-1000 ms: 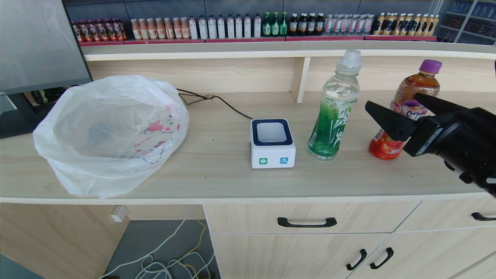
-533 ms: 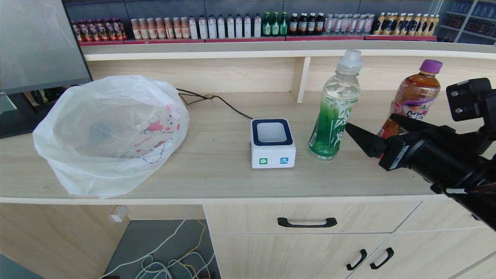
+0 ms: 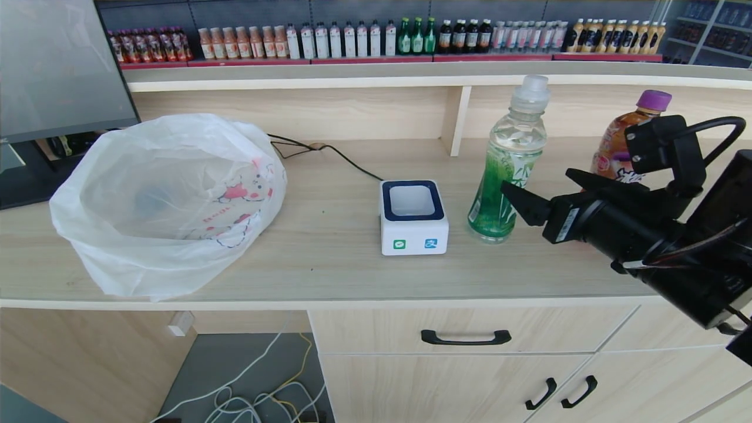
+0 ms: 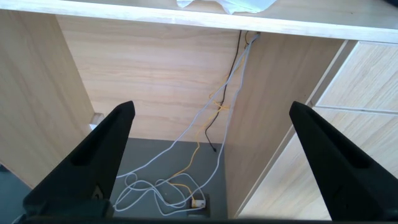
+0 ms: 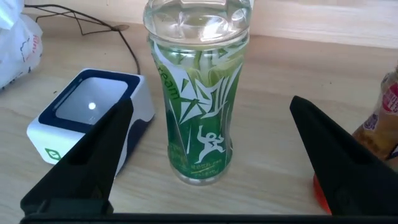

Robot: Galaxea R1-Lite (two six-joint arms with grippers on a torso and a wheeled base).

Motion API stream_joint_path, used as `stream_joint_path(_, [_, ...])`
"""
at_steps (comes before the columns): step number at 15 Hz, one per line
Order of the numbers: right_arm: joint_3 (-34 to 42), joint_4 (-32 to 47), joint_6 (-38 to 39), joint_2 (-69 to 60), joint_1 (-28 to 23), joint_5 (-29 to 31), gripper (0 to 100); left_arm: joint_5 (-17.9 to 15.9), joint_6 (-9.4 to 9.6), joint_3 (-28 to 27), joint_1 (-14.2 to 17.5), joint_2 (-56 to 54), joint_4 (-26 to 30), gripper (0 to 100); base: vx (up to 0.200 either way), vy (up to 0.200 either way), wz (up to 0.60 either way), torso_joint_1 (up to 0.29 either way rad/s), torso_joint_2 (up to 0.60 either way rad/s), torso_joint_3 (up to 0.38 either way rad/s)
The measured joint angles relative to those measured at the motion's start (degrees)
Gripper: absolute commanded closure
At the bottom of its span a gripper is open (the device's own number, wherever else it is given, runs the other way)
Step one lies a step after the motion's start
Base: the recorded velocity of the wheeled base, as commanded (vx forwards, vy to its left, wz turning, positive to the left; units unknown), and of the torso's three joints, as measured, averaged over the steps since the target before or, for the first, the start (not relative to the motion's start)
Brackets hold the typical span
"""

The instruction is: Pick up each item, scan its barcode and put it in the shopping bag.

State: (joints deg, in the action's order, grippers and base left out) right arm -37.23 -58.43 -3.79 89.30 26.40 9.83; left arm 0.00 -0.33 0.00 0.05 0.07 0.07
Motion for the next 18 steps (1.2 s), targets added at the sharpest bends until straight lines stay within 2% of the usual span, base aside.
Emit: stream_joint_path(18, [-8.05, -0.37, -0.59, 8.41, -1.0, 0.27, 0, 0.0, -0.02, 0.0, -0.02, 0.0, -0.02, 0, 0.0, 0.0, 0.0, 0.0, 0.0, 0.0])
